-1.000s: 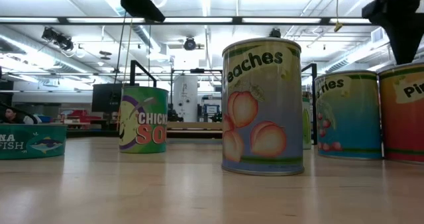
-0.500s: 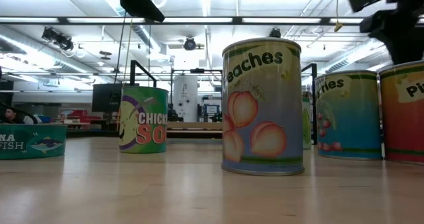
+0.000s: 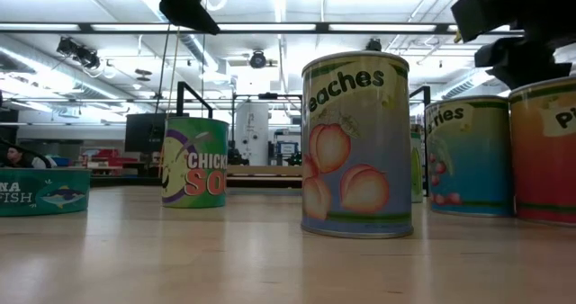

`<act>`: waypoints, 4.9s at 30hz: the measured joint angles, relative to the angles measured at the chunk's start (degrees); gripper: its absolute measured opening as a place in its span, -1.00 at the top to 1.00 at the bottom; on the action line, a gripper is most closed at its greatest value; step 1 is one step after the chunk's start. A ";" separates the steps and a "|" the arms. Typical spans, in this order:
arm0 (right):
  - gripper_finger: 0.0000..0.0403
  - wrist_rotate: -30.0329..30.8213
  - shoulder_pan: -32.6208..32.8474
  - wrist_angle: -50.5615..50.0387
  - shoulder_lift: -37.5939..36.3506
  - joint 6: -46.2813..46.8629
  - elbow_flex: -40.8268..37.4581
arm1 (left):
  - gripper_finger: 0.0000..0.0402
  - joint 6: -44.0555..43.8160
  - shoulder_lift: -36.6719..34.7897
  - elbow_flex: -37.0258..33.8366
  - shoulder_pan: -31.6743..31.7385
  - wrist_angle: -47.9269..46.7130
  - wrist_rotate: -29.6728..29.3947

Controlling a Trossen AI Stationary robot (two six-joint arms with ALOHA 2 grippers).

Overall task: Pick and place cans onto a shelf
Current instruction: Put the canned pineapples on the shelf

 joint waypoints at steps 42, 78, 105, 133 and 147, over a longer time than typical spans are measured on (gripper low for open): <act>-0.65 12.59 -7.54 -13.39 -0.80 -20.35 26.95 | -0.94 -6.12 0.13 0.00 0.70 1.22 0.39; -0.65 7.56 -45.78 -3.18 -0.35 -57.94 13.39 | -0.94 -13.66 0.13 0.02 0.68 -0.43 0.20; -0.88 12.04 -48.49 -2.58 -0.36 -57.08 11.78 | -0.94 -15.08 0.13 0.02 0.68 -0.39 0.20; -0.88 13.99 -49.16 -1.49 -0.42 -56.91 11.78 | -0.94 -8.43 0.91 -1.11 0.06 6.15 -10.84; -0.88 13.86 -49.16 -6.21 -0.47 -56.28 17.48 | -0.94 -10.61 0.87 -8.44 -1.70 15.14 -10.41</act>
